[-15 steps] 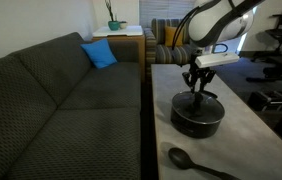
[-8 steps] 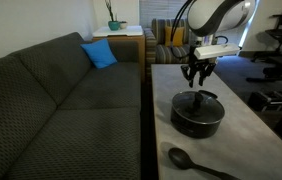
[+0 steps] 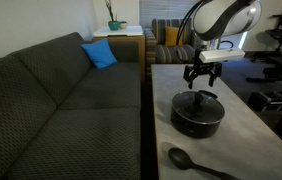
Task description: Put the lid on the table
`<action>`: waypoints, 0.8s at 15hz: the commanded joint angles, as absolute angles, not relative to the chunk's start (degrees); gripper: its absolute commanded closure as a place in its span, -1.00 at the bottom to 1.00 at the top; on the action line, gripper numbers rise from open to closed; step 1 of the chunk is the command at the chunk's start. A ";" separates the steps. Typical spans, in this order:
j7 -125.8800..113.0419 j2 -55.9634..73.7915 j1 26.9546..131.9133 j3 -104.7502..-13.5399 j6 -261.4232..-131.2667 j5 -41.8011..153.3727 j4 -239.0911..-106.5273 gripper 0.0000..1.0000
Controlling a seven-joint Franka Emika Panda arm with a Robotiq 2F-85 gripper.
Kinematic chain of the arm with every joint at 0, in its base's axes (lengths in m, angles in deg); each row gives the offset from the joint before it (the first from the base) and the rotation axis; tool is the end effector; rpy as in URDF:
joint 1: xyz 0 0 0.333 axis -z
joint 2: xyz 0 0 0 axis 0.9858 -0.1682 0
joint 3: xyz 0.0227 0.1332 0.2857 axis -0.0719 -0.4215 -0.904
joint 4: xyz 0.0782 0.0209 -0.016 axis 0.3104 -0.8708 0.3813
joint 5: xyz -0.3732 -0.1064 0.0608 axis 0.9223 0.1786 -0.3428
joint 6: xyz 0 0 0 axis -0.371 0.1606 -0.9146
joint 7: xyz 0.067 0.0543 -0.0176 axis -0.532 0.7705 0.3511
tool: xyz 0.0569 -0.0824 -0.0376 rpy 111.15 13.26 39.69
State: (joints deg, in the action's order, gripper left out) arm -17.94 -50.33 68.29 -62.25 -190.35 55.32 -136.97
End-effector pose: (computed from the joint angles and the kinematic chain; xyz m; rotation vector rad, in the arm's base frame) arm 0.7325 0.1475 0.0217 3.0786 -0.0734 -0.0793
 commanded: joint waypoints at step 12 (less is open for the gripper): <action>-17.71 -59.53 71.62 -63.27 -190.16 51.83 -126.89 -1.00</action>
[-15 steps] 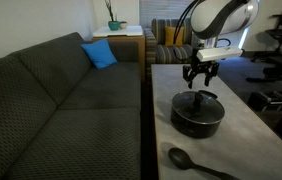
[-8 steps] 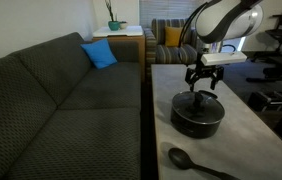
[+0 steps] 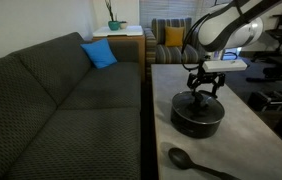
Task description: Put the lid on the table
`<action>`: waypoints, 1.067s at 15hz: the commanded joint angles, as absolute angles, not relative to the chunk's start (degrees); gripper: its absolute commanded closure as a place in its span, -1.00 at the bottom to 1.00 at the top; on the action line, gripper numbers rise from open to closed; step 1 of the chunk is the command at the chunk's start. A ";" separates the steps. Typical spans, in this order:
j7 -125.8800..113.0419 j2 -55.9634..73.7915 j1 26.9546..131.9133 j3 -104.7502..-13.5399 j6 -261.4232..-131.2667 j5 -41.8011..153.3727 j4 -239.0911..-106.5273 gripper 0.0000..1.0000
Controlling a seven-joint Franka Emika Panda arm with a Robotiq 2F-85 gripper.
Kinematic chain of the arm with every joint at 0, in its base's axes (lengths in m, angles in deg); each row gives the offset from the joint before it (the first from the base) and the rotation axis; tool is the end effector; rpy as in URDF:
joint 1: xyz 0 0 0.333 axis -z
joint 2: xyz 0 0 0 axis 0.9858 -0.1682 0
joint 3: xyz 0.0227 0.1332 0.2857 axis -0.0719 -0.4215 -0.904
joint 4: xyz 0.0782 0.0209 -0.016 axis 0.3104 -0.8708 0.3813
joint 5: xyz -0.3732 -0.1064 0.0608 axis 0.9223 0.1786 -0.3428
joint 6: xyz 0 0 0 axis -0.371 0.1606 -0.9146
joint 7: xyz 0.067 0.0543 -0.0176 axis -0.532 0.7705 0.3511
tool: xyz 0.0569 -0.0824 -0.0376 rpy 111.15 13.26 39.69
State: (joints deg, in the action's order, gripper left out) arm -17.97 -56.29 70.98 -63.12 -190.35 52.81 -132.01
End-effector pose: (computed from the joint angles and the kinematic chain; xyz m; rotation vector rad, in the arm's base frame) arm 0.7299 0.1203 -0.0196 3.1166 -0.1863 -0.1253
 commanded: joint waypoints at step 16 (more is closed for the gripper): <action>-16.35 -59.09 71.14 -64.70 -188.11 51.25 -127.65 -0.31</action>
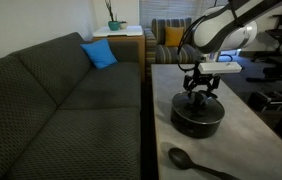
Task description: Put the lid on the table
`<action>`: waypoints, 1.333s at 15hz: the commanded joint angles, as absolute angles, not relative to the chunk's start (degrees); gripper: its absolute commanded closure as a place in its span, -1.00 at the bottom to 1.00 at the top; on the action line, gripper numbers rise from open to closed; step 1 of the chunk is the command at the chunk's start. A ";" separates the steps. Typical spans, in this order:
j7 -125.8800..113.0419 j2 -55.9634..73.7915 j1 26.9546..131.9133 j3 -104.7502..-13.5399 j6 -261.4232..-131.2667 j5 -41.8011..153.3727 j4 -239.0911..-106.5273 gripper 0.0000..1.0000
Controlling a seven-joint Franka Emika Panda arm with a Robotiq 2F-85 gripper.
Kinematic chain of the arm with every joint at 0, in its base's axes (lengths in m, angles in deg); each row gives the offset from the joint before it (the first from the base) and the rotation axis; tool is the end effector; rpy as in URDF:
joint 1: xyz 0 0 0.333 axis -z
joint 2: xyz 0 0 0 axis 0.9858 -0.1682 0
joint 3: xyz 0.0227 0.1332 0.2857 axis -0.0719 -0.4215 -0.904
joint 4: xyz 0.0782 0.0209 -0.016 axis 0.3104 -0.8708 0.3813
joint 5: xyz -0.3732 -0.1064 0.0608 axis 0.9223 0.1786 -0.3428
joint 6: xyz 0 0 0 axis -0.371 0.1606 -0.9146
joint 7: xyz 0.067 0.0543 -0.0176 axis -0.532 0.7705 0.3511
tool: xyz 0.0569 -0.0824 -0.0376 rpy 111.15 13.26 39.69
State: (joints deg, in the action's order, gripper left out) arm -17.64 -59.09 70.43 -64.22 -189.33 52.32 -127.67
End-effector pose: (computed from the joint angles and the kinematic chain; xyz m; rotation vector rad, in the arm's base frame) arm 0.7314 0.1364 -0.0255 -3.1249 0.1672 0.1207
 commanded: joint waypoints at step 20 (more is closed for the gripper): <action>-19.17 -59.10 70.03 -64.05 -183.93 51.41 -125.68 0.72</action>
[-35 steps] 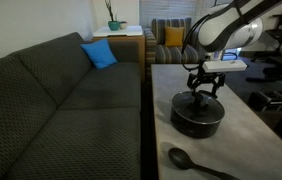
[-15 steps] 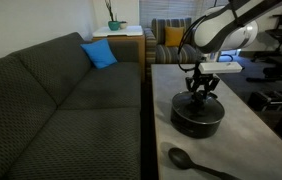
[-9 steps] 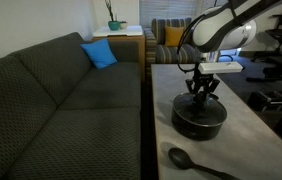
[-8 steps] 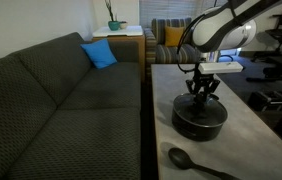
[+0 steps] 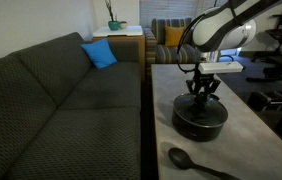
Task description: Put the lid on the table
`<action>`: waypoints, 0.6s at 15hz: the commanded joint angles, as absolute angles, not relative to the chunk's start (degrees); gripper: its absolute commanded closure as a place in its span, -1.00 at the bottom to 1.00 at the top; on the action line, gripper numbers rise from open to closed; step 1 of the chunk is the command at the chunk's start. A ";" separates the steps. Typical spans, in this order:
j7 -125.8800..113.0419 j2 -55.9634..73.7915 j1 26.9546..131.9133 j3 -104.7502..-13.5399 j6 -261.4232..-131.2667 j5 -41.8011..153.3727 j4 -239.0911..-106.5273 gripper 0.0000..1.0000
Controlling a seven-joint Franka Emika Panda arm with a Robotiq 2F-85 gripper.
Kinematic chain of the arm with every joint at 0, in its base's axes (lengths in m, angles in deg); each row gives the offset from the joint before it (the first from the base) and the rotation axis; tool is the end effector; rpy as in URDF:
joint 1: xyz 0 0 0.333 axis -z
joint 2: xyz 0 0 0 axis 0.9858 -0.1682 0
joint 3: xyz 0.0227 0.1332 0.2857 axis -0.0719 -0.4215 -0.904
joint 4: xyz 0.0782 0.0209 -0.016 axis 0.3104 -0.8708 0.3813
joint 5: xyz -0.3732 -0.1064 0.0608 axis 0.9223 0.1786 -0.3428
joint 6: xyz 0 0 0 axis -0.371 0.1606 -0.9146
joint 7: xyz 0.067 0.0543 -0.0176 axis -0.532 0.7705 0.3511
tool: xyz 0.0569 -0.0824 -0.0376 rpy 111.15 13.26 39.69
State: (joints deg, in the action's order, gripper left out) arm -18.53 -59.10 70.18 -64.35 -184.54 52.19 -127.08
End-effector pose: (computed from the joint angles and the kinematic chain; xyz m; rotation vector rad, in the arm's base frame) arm 0.7241 0.1396 -0.0276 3.1236 -0.1846 -0.2346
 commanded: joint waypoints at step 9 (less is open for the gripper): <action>-20.11 -56.73 69.03 -63.51 -186.17 53.13 -128.05 0.72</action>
